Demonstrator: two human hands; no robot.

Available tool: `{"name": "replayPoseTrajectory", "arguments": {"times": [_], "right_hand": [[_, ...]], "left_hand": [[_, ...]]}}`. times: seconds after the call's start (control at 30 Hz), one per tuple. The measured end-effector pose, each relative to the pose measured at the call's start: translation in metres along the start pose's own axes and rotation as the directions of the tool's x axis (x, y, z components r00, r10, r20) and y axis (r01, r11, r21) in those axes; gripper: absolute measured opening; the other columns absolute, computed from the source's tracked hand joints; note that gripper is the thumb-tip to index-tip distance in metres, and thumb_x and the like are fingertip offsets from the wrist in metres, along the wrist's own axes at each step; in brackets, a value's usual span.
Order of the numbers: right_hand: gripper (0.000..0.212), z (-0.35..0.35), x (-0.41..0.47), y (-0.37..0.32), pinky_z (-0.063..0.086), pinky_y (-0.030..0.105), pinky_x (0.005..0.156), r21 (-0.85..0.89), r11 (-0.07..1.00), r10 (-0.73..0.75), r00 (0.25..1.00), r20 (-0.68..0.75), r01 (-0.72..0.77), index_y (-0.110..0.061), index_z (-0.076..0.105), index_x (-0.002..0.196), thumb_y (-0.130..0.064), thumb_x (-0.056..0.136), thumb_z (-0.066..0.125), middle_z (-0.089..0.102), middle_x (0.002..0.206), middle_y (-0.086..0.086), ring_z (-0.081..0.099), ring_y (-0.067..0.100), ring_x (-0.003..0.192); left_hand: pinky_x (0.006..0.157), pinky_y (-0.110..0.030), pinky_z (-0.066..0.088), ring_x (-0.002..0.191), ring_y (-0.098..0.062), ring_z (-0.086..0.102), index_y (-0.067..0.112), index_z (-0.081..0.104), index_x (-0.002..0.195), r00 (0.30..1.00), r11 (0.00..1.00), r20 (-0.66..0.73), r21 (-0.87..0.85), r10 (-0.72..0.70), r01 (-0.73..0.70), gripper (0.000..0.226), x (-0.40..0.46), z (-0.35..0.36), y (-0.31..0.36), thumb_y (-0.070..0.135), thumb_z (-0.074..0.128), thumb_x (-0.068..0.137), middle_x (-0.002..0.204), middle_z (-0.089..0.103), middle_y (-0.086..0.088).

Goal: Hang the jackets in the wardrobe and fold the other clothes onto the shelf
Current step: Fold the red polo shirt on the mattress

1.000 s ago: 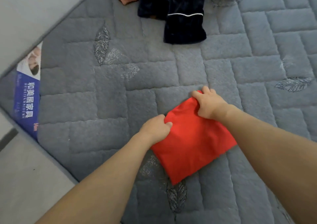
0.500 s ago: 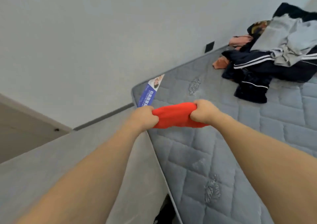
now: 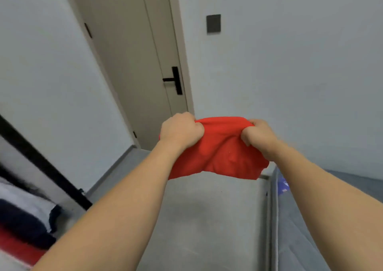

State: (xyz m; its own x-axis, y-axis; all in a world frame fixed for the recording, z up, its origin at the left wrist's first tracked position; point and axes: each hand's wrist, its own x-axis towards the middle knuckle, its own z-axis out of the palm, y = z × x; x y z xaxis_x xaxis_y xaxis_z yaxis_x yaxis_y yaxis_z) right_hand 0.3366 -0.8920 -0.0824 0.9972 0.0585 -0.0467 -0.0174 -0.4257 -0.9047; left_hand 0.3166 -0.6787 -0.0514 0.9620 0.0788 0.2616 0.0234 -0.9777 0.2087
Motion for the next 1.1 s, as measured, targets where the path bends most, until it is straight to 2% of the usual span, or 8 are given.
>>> {"name": "replayPoseTrajectory", "arguments": {"times": [0.1, 0.2, 0.37, 0.47, 0.67, 0.83, 0.97, 1.1], "right_hand": [[0.018, 0.06, -0.021, -0.073, 0.018, 0.02, 0.042, -0.024, 0.999, -0.028, 0.954, 0.299, 0.037, -0.017, 0.036, 0.042, -0.009, 0.028, 0.044, 0.034, 0.047, -0.003, 0.029, 0.016, 0.042], [0.024, 0.126, -0.051, -0.143, 0.019, 0.022, 0.049, -0.032, 0.992, -0.088, 0.859, 0.504, 0.12, -0.018, 0.035, 0.046, -0.008, 0.027, 0.046, 0.034, 0.051, 0.001, 0.029, 0.018, 0.047], [0.025, 0.233, -0.115, -0.241, 0.019, 0.021, 0.05, -0.013, 0.943, -0.229, 0.679, 0.698, 0.332, -0.018, 0.036, 0.047, -0.008, 0.027, 0.047, 0.032, 0.05, 0.003, 0.028, 0.017, 0.046], [0.018, 0.284, -0.153, -0.285, 0.021, 0.015, 0.045, -0.028, 0.903, -0.262, 0.604, 0.753, 0.428, -0.017, 0.035, 0.037, -0.009, 0.027, 0.047, 0.034, 0.042, -0.002, 0.027, 0.015, 0.037], [0.021, 0.372, -0.212, -0.368, 0.023, 0.017, 0.047, 0.072, 0.837, -0.376, 0.473, 0.797, 0.543, -0.018, 0.035, 0.04, -0.011, 0.023, 0.046, 0.034, 0.046, -0.002, 0.028, 0.017, 0.043], [0.016, 0.435, -0.242, -0.438, 0.024, 0.019, 0.045, 0.184, 0.775, -0.481, 0.375, 0.793, 0.605, -0.019, 0.038, 0.041, -0.012, 0.032, 0.049, 0.037, 0.048, -0.002, 0.03, 0.018, 0.044], [0.016, 0.497, -0.259, -0.495, 0.026, 0.025, 0.051, 0.268, 0.7, -0.571, 0.292, 0.767, 0.662, -0.021, 0.052, 0.061, -0.025, 0.045, 0.054, 0.047, 0.059, -0.002, 0.038, 0.018, 0.051], [0.018, 0.574, -0.271, -0.546, 0.026, 0.028, 0.054, 0.333, 0.606, -0.64, 0.194, 0.743, 0.723, -0.021, 0.051, 0.066, -0.038, 0.06, 0.051, 0.048, 0.061, -0.004, 0.04, 0.016, 0.054]], "left_hand": [[0.068, -0.033, 0.041, 0.092, -0.037, 0.063, 0.015, 0.061, 0.079, 0.979, 0.977, -0.039, 0.057, -0.201, 0.203, 0.034, -0.033, -0.067, -0.072, 0.033, 0.036, 0.064, 0.101, 0.069, -0.016], [0.071, -0.033, 0.043, 0.099, -0.037, 0.064, 0.01, 0.068, 0.094, 0.918, 0.917, -0.086, 0.072, -0.387, 0.393, 0.044, -0.08, -0.129, -0.149, 0.031, 0.04, 0.068, 0.11, 0.069, -0.017], [0.078, -0.037, 0.042, 0.109, -0.038, 0.061, 0.008, 0.066, 0.105, 0.767, 0.775, -0.211, 0.057, -0.606, 0.629, 0.055, -0.177, -0.213, -0.25, 0.032, 0.035, 0.067, 0.122, 0.064, -0.02], [0.078, -0.036, 0.041, 0.107, -0.038, 0.062, 0.009, 0.068, 0.102, 0.677, 0.693, -0.292, 0.063, -0.676, 0.719, 0.055, -0.233, -0.251, -0.292, 0.031, 0.035, 0.064, 0.118, 0.066, -0.019], [0.071, -0.034, 0.037, 0.086, -0.031, 0.057, 0.02, 0.051, 0.075, 0.524, 0.523, -0.435, 0.133, -0.733, 0.842, 0.012, -0.308, -0.325, -0.353, 0.028, 0.043, 0.074, 0.102, 0.067, -0.009], [0.064, -0.031, 0.032, 0.06, -0.021, 0.041, 0.02, 0.042, 0.064, 0.399, 0.377, -0.583, 0.165, -0.708, 0.911, 0.011, -0.332, -0.383, -0.412, 0.023, 0.045, 0.074, 0.067, 0.043, 0.002], [0.054, -0.028, 0.023, 0.054, -0.02, 0.037, 0.021, 0.037, 0.06, 0.377, 0.287, -0.692, 0.25, -0.616, 0.925, 0.018, -0.355, -0.421, -0.477, 0.025, 0.043, 0.076, 0.061, 0.039, 0.0], [0.052, -0.028, 0.017, 0.059, -0.026, 0.04, 0.02, 0.04, 0.059, 0.391, 0.163, -0.788, 0.358, -0.476, 0.92, 0.018, -0.368, -0.453, -0.551, 0.026, 0.043, 0.076, 0.071, 0.059, -0.005]]}}
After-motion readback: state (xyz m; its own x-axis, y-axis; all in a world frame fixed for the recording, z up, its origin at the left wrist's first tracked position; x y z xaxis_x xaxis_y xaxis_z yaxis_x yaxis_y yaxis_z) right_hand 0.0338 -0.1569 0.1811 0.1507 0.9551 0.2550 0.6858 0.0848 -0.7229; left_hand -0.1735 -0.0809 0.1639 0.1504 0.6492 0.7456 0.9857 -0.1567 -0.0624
